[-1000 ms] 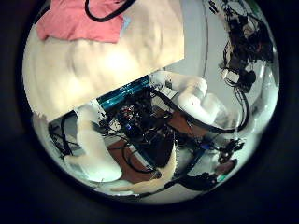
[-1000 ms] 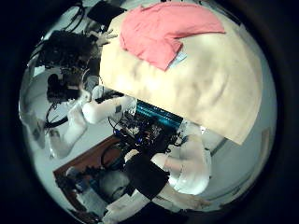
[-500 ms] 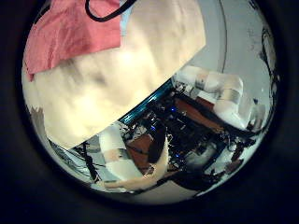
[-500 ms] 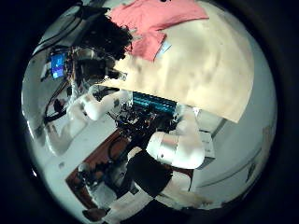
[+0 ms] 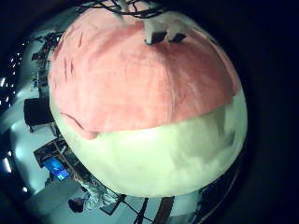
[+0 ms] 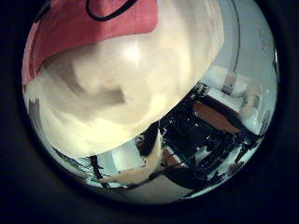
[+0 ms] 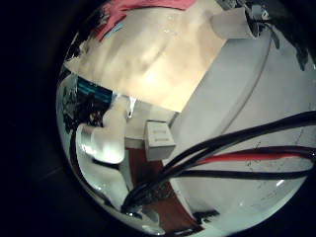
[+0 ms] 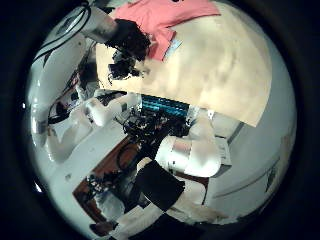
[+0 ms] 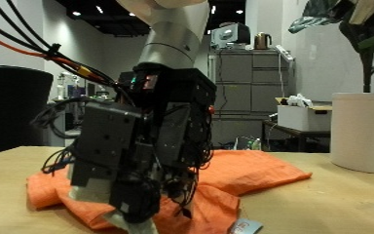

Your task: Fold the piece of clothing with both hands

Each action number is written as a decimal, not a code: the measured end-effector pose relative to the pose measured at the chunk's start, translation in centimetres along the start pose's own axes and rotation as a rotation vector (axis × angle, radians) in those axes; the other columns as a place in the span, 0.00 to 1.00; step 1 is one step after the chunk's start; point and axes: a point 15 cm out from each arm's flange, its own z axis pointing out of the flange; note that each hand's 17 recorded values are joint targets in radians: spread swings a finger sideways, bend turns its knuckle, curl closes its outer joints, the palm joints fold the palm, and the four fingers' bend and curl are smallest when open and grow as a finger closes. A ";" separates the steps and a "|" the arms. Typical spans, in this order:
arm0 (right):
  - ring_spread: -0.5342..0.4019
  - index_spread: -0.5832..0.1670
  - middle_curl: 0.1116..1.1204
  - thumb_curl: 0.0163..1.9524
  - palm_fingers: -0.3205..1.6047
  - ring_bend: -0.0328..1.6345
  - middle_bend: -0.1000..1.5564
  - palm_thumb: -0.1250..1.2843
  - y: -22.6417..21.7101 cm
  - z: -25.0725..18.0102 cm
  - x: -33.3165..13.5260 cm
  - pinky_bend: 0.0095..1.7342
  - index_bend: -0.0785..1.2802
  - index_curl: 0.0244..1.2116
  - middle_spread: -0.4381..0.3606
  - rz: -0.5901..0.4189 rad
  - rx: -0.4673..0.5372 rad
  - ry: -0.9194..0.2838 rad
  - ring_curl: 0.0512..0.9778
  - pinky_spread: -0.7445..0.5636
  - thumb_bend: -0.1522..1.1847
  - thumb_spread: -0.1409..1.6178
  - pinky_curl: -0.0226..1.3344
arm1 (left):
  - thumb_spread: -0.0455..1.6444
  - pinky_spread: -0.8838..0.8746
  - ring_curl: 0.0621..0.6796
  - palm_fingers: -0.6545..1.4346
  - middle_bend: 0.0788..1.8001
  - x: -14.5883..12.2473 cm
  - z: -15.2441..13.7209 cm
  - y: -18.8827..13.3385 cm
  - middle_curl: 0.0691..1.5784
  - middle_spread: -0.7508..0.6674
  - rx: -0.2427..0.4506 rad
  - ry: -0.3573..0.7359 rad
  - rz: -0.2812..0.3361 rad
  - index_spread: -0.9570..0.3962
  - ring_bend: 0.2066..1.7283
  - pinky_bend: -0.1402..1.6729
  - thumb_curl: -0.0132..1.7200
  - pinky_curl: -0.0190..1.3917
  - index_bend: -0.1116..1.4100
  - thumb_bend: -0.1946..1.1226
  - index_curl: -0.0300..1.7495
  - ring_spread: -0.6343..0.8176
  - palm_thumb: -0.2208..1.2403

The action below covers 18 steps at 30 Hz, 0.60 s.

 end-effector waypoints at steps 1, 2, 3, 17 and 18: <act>0.83 0.36 0.18 0.10 0.24 0.18 0.17 0.29 0.0 0.0 0.0 0.14 0.19 0.25 0.66 -0.001 0.000 0.000 0.21 0.88 0.10 0.76 0.25 | 0.59 0.75 0.26 0.40 0.15 -0.1 0.1 0.0 0.19 0.65 -0.009 -0.009 0.000 0.79 0.14 0.19 0.19 0.23 0.19 0.13 0.16 0.74 0.30; 0.83 0.36 0.18 0.10 0.24 0.18 0.17 0.29 0.0 0.0 0.0 0.14 0.19 0.25 0.66 -0.001 0.000 0.000 0.21 0.88 0.10 0.76 0.25 | 0.59 0.73 0.26 0.45 0.18 -0.3 0.2 0.1 0.20 0.61 -0.019 -0.017 -0.004 0.78 0.14 0.18 0.19 0.22 0.19 0.13 0.16 0.70 0.30; 0.83 0.36 0.17 0.10 0.24 0.18 0.17 0.29 0.0 0.0 0.0 0.14 0.19 0.25 0.66 -0.001 0.000 0.000 0.21 0.88 0.10 0.76 0.25 | 0.59 0.71 0.26 0.46 0.19 -0.4 0.2 0.1 0.20 0.58 -0.027 -0.023 -0.008 0.77 0.15 0.17 0.19 0.22 0.19 0.13 0.17 0.67 0.31; 0.83 0.37 0.17 0.10 0.24 0.17 0.17 0.28 0.1 0.0 0.1 0.13 0.19 0.25 0.67 -0.025 -0.001 0.000 0.21 0.88 0.10 0.77 0.25 | 0.62 0.17 0.39 0.89 0.45 -2.3 0.2 1.5 0.32 0.18 -0.156 -0.127 -0.027 0.41 0.30 0.36 0.22 0.27 0.27 0.19 0.25 0.09 0.58; 0.83 0.37 0.17 0.10 0.24 0.17 0.17 0.28 0.0 0.0 0.1 0.13 0.19 0.25 0.67 -0.026 0.000 0.001 0.21 0.88 0.10 0.77 0.25 | 0.63 0.15 0.40 0.90 0.45 -2.4 0.2 1.6 0.32 0.17 -0.159 -0.127 -0.028 0.39 0.31 0.38 0.22 0.28 0.28 0.19 0.25 0.08 0.60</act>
